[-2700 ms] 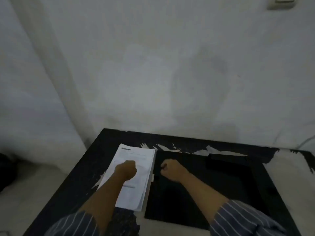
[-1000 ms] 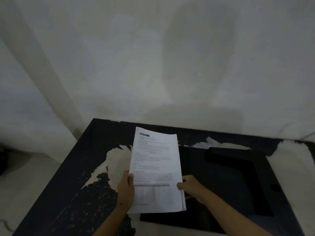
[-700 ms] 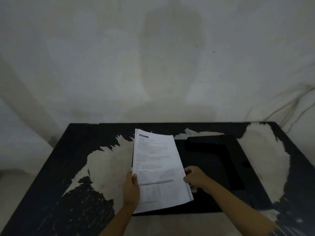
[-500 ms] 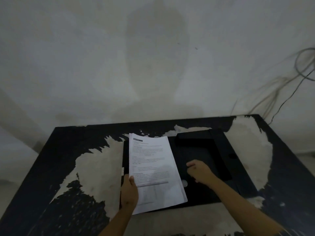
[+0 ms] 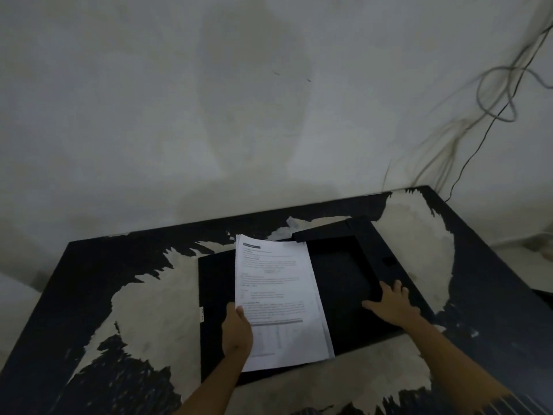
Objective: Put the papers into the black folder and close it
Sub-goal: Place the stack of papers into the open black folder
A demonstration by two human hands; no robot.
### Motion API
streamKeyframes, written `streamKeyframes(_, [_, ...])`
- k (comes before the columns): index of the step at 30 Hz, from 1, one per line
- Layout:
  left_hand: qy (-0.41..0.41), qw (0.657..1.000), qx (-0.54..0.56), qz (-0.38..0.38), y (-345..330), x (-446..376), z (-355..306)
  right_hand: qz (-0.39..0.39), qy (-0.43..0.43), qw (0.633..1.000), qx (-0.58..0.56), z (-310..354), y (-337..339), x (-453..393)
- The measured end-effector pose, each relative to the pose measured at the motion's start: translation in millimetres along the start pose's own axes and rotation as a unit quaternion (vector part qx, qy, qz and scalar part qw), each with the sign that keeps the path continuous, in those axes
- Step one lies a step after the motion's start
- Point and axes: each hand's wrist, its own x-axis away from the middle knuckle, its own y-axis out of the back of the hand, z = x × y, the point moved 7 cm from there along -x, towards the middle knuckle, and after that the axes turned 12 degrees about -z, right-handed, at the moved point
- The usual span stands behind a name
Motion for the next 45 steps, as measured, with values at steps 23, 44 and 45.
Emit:
streamKeyframes(23, [-0.017,0.993,-0.115,0.038,-44,42,-26,-0.028,0.012,0.999,0.044,-13,-13,-1])
streamKeyframes(44, [-0.305,0.785,-0.434,0.321,-143,63,-76,-0.017,0.04,0.998,0.049,-13,-8,7])
streamKeyframes(45, [-0.309,0.781,-0.438,0.321,-142,63,-75,-0.017,0.041,0.998,0.049,-14,-9,7])
